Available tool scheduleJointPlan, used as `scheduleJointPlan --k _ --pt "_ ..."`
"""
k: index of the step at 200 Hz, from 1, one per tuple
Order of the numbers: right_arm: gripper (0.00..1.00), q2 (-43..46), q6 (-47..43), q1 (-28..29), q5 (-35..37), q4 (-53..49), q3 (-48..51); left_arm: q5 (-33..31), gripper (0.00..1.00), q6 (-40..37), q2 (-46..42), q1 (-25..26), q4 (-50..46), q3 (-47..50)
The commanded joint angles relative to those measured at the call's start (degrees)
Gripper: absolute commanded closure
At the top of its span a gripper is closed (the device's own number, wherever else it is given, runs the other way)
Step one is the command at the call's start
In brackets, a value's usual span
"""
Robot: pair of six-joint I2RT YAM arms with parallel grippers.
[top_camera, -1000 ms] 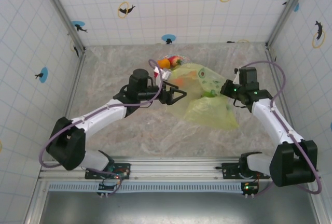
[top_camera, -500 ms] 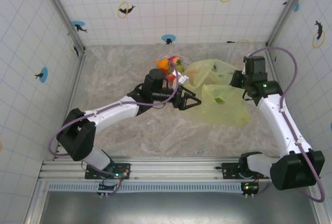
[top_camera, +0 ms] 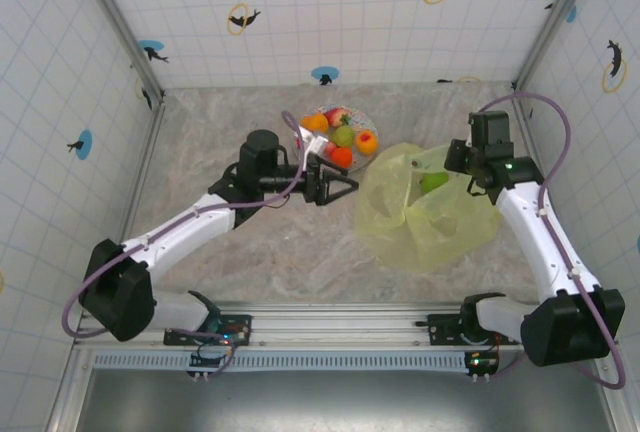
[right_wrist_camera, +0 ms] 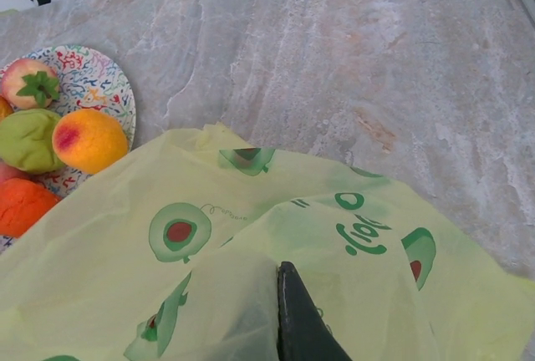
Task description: Place the fruits into the plastic bag
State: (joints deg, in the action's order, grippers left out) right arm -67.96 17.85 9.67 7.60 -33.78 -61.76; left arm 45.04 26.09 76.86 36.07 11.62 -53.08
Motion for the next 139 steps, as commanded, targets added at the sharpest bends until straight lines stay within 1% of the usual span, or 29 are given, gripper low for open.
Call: scheduleJointPlan --k 1,8,15,29,54,95,111,139 --pt "1.0 0.4 1.9 -0.2 -3.1 2.7 2.4 -22.3 0.11 1.9 2.5 -2.4 -9.0 -4.7" --pt "1.0 0.4 2.6 -0.2 -3.8 3.4 3.1 -28.0 0.11 2.0 4.5 -3.1 -11.1 -6.4" --pt "1.0 0.4 3.1 0.0 -4.5 4.1 3.8 -32.0 0.11 1.9 6.5 -3.6 -12.5 -7.6" --pt "1.0 0.3 4.5 0.4 -5.8 5.8 4.9 -36.0 0.11 1.1 10.2 -4.6 -13.2 -9.3" --pt "1.0 0.0 8.1 2.1 -7.6 10.0 7.2 -36.9 0.11 1.1 15.9 -6.3 -12.2 -12.0" --pt "1.0 -3.0 12.0 4.7 -11.3 15.7 9.7 -43.7 0.12 -2.6 22.4 -7.8 -16.1 -18.1" --pt "1.0 -5.0 12.6 4.7 -12.5 17.4 9.2 -45.0 0.11 -3.7 23.7 -8.5 -17.0 -19.4" --pt "1.0 -9.1 11.6 3.8 -13.2 17.6 6.0 -45.8 0.12 -4.3 25.7 -9.7 -17.3 -20.7"
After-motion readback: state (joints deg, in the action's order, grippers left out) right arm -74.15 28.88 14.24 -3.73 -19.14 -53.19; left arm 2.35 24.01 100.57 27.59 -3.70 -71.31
